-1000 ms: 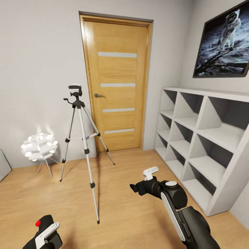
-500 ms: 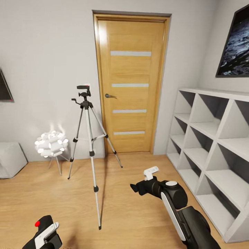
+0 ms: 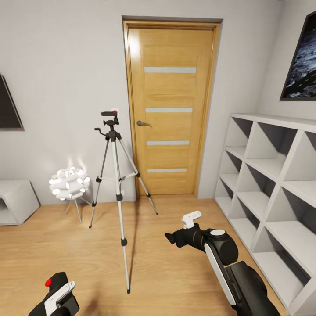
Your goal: Attach the digital camera to the camera tripod in the bedroom.
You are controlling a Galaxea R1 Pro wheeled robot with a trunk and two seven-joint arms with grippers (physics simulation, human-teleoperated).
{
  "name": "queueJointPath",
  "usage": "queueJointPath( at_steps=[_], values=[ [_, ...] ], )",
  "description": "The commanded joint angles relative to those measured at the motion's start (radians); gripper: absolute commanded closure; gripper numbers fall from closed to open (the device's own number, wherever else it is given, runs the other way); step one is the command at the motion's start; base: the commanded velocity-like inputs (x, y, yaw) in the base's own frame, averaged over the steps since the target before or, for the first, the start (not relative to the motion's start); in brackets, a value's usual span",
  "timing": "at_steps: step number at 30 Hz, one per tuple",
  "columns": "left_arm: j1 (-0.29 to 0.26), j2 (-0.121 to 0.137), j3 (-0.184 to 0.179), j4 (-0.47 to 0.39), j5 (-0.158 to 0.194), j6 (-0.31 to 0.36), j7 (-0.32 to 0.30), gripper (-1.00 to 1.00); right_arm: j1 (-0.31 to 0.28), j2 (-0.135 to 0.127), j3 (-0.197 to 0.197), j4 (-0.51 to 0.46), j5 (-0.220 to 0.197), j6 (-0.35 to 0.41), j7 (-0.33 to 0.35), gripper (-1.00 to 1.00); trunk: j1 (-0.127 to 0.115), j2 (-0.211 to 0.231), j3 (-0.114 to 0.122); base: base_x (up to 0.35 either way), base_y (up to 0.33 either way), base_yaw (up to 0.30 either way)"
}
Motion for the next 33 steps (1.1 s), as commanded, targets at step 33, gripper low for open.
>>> queueJointPath(
  at_steps=[33],
  values=[
    [0.000, -0.003, -0.017, -0.006, -0.002, 0.007, -0.048, 1.00, 0.010, -0.001, -0.012, -0.001, 0.000, 0.005, 0.001, -1.00, -0.127, 0.231, 0.103, 0.000, 0.000, 0.001]
  ],
)
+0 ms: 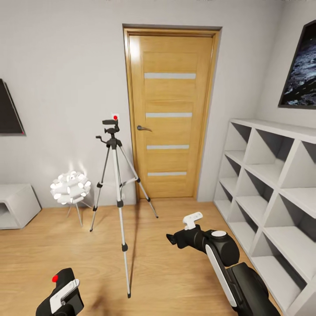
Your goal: Attach the digital camera to the camera tripod in the bedroom.
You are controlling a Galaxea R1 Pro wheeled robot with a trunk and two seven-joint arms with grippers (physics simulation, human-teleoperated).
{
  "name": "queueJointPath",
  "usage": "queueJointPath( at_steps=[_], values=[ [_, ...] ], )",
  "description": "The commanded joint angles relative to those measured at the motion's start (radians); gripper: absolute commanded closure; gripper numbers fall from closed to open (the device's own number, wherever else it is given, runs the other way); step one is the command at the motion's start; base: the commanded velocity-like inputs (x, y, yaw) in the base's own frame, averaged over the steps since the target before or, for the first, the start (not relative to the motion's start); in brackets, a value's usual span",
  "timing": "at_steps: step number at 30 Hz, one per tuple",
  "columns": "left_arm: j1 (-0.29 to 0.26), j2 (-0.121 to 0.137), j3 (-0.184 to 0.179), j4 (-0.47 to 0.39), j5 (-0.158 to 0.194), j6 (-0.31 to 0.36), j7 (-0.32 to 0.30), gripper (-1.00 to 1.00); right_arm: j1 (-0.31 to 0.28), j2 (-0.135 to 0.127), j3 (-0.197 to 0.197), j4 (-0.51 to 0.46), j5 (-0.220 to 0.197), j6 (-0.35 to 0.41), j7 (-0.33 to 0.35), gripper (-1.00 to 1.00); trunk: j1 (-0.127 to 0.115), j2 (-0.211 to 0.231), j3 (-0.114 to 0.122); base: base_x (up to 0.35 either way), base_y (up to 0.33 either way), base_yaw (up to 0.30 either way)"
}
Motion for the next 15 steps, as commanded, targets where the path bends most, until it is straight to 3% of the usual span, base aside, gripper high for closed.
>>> queueJointPath(
  at_steps=[1, 15],
  values=[
    [0.000, 0.000, 0.000, -0.002, 0.004, 0.005, 0.005, 1.00, 0.000, 0.001, 0.000, -0.001, 0.000, 0.005, 0.001, -1.00, -0.004, 0.007, 0.002, 0.000, 0.000, 0.000],
    [0.000, 0.000, 0.001, 0.003, 0.008, 0.004, 0.010, 1.00, -0.001, 0.000, -0.001, -0.001, 0.000, 0.005, 0.001, -1.00, -0.058, 0.105, 0.046, 0.000, 0.000, 0.000]
  ],
)
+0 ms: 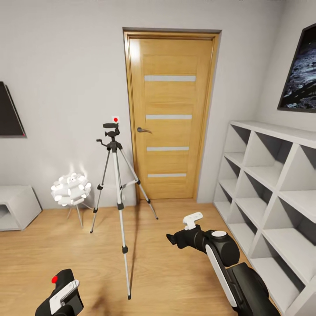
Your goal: Attach the digital camera to the camera tripod in the bedroom.
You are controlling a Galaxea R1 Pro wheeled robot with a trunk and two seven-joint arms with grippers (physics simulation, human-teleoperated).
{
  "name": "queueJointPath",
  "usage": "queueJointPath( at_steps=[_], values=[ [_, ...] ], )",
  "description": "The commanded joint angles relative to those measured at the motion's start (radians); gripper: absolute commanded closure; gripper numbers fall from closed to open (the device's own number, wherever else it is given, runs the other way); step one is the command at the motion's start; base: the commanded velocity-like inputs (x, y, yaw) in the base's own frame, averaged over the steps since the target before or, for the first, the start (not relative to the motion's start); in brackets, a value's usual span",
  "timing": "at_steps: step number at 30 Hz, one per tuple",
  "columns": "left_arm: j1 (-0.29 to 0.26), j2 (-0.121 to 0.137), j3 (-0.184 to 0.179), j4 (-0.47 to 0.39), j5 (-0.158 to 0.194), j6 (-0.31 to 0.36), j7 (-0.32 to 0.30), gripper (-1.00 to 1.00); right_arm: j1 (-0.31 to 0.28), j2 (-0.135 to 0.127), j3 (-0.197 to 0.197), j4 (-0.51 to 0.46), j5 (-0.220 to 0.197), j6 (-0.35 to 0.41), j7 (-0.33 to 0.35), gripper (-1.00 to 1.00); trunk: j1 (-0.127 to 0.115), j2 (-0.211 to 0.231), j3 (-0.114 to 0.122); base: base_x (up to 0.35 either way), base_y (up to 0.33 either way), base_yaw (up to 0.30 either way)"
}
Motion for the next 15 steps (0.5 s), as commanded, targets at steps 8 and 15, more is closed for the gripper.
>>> queueJointPath(
  at_steps=[8, 15],
  values=[
    [0.000, 0.002, 0.000, -0.001, 0.002, 0.006, 0.003, 1.00, -0.002, 0.003, 0.000, -0.001, 0.000, 0.005, 0.000, -1.00, -0.027, 0.049, 0.021, 0.000, 0.000, 0.000],
    [0.000, 0.001, 0.000, -0.003, 0.003, 0.006, 0.001, 1.00, -0.005, 0.003, -0.001, -0.001, 0.001, 0.005, 0.000, -1.00, -0.027, 0.049, 0.021, 0.000, 0.000, 0.000]
  ],
)
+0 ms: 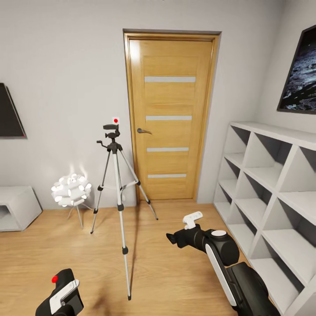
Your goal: Attach the digital camera to the camera tripod in the bedroom.
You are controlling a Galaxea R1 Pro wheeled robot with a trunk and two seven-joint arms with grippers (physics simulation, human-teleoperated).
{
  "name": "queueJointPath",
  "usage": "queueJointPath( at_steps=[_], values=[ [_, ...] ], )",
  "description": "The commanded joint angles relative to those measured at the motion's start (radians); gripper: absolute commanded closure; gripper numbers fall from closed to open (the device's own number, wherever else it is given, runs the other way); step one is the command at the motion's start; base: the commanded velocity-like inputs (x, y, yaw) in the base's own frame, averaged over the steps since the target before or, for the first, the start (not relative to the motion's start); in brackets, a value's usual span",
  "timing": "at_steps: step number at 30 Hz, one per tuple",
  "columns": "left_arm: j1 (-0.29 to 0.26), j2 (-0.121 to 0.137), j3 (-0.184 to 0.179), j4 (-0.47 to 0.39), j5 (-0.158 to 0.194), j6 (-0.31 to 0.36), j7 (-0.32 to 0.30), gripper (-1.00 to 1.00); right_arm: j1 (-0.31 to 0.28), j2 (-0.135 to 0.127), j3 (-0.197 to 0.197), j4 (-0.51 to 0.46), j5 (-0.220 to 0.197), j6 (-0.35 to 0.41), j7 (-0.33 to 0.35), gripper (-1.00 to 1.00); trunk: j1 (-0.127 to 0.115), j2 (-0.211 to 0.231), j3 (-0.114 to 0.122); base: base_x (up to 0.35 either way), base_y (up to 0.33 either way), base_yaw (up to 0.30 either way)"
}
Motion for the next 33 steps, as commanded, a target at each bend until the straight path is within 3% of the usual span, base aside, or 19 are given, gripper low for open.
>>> queueJointPath(
  at_steps=[1, 17, 33],
  values=[
    [0.000, 0.000, 0.000, -0.003, 0.003, 0.005, 0.006, 1.00, -0.001, 0.001, 0.000, -0.001, 0.000, 0.005, 0.001, -1.00, 0.000, -0.001, -0.001, 0.014, -0.007, 0.000],
    [0.002, 0.004, 0.005, 0.007, 0.001, 0.004, 0.006, 1.00, -0.002, 0.000, 0.000, -0.001, 0.000, 0.008, 0.001, -1.00, 0.000, -0.001, -0.001, 0.214, -0.096, 0.016],
    [0.002, 0.007, 0.011, 0.009, 0.001, 0.004, 0.011, 1.00, 0.001, 0.002, 0.001, -0.001, 0.000, 0.006, 0.001, -1.00, 0.000, -0.001, -0.001, 0.271, -0.180, 0.244]
  ],
)
